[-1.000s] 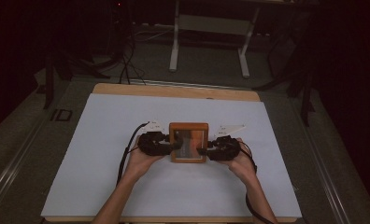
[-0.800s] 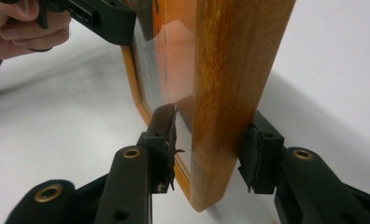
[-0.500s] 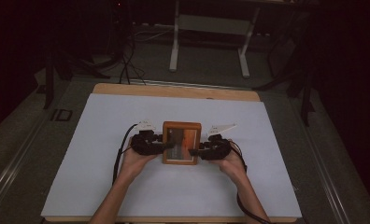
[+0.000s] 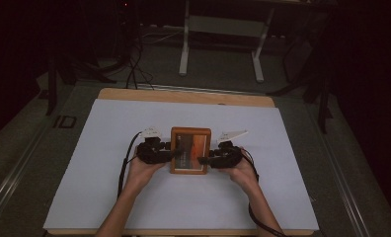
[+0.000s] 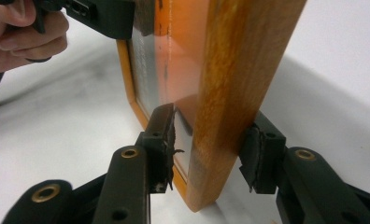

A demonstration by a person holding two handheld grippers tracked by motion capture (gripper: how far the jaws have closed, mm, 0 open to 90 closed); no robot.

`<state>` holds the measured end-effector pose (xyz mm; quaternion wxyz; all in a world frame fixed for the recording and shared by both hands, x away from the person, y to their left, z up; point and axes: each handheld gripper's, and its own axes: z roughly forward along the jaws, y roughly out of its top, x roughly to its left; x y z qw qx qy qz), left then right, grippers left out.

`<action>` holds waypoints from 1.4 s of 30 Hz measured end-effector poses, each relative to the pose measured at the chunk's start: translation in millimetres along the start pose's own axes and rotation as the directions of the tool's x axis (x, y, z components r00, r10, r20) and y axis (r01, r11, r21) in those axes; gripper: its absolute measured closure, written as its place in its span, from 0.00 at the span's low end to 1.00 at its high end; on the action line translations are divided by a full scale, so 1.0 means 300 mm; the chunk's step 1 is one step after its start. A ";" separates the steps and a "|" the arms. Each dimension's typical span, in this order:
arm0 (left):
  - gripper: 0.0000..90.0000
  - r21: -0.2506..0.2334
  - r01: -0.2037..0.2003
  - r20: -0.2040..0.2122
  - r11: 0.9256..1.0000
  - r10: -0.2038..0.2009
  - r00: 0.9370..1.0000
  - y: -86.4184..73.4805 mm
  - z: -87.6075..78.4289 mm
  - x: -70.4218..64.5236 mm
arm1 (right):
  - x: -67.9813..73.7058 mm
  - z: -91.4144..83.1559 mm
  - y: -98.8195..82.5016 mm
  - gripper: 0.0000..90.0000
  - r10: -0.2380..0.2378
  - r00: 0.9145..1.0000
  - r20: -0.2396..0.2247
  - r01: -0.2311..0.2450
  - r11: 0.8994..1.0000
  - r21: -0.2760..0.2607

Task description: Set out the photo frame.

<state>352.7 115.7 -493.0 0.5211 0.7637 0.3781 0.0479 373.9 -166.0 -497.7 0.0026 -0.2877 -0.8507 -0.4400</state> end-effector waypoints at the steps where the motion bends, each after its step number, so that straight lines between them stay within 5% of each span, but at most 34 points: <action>1: 0.60 -0.002 0.002 -0.002 1.000 -0.002 1.000 0.000 0.002 0.002 | 0.002 0.003 0.002 0.64 -0.005 1.000 0.010 0.005 1.000 0.004; 16: 0.57 0.008 0.012 -0.017 1.000 -0.012 1.000 0.005 0.012 0.002 | -0.004 0.003 0.006 0.64 -0.002 1.000 0.011 0.002 1.000 0.023; 26: 0.51 0.025 0.019 -0.012 1.000 -0.019 1.000 -0.011 -0.008 0.007 | -0.004 -0.026 0.009 0.56 -0.010 0.999 0.031 0.010 1.000 -0.001; 35: 0.61 0.050 0.008 -0.005 0.999 -0.008 1.000 -0.019 -0.016 0.001 | -0.011 -0.042 0.014 0.68 -0.011 0.998 0.056 0.012 1.000 -0.014; 42: 0.63 0.068 0.006 -0.026 0.998 -0.004 1.000 -0.024 -0.007 0.006 | -0.006 -0.041 0.009 0.68 -0.019 0.999 0.046 0.019 1.000 -0.007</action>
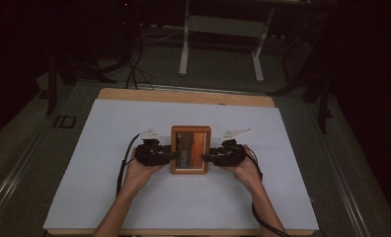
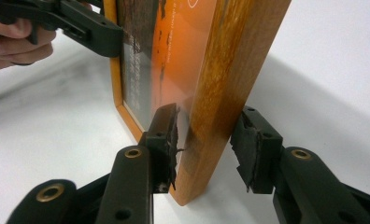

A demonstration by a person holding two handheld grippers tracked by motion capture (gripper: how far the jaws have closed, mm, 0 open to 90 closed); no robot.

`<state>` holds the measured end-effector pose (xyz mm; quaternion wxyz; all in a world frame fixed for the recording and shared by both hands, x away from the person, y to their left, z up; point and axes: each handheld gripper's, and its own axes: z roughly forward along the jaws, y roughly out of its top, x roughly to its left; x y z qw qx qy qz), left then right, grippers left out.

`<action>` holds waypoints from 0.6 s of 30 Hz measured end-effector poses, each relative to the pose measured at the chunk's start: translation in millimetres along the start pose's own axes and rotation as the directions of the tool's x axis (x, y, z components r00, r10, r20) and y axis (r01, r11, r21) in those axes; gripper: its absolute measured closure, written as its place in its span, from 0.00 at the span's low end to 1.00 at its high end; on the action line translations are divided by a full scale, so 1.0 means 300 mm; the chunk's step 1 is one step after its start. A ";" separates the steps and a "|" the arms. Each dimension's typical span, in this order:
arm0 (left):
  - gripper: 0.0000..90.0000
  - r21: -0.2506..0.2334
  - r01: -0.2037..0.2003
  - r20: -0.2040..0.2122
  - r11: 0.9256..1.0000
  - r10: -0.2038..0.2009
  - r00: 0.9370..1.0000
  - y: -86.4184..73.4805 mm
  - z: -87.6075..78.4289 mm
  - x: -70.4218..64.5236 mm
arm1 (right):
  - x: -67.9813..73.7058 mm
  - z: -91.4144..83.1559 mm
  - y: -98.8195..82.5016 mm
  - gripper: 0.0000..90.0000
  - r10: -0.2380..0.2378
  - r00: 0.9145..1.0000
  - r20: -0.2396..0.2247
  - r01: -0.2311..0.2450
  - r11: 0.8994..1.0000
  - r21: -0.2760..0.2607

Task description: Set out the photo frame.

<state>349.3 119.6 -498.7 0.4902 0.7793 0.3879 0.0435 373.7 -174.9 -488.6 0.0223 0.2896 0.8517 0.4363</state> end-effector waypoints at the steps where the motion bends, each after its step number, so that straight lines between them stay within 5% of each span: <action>1: 0.64 0.001 0.000 -0.002 1.000 0.000 1.000 -0.001 0.003 0.000 | 0.000 -0.001 -0.002 0.68 0.000 1.000 -0.004 0.000 1.000 -0.001; 18: 0.64 0.002 0.003 0.009 1.000 -0.003 1.000 -0.004 -0.003 0.001 | -0.002 -0.008 0.000 0.69 -0.006 1.000 0.005 0.006 1.000 0.005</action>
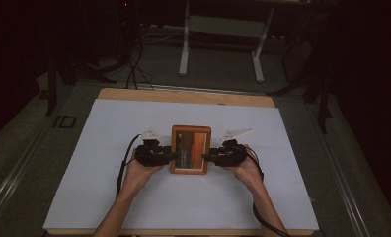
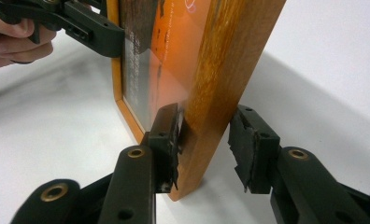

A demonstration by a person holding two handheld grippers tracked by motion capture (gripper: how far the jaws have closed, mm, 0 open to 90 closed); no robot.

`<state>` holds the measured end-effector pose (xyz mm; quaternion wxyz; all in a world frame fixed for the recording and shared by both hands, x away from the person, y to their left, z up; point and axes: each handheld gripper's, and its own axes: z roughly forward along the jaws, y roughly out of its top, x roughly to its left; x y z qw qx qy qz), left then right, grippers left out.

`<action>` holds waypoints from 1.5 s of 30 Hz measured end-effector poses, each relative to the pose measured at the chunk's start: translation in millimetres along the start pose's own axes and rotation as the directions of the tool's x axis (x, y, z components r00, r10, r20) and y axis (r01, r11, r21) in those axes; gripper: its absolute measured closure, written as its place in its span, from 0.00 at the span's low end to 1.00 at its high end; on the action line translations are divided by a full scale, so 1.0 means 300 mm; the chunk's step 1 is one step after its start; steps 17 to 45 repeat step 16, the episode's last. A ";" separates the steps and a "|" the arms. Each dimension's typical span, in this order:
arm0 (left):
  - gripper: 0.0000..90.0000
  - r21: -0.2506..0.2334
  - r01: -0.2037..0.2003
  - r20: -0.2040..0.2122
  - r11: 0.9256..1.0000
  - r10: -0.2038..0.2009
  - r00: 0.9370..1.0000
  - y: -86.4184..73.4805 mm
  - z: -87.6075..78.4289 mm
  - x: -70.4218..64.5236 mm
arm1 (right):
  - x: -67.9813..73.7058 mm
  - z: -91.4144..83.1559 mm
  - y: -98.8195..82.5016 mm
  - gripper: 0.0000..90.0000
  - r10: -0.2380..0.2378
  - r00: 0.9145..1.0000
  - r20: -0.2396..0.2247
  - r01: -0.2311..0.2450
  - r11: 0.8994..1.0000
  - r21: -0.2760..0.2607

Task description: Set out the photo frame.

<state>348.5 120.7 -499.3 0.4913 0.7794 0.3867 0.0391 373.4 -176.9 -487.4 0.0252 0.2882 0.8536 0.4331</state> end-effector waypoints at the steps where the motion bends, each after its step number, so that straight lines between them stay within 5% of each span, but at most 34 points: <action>1: 0.64 -0.001 0.003 0.002 1.000 -0.003 1.000 0.000 0.000 0.001 | 0.000 0.000 0.000 0.69 0.000 1.000 0.000 0.000 1.000 -0.002; 11: 0.52 -0.020 0.014 -0.006 1.000 -0.015 1.000 -0.015 -0.065 0.007 | 0.008 -0.058 -0.019 0.56 -0.008 1.000 0.005 0.008 1.000 -0.002; 16: 0.49 -0.020 0.022 -0.086 1.000 -0.024 0.996 -0.050 -0.138 0.030 | -0.003 -0.124 -0.041 0.50 0.008 1.000 0.030 -0.008 1.000 -0.013; 45: 0.49 -0.020 0.022 -0.086 1.000 -0.024 0.996 -0.050 -0.138 0.030 | -0.003 -0.124 -0.041 0.50 0.008 1.000 0.030 -0.008 1.000 -0.013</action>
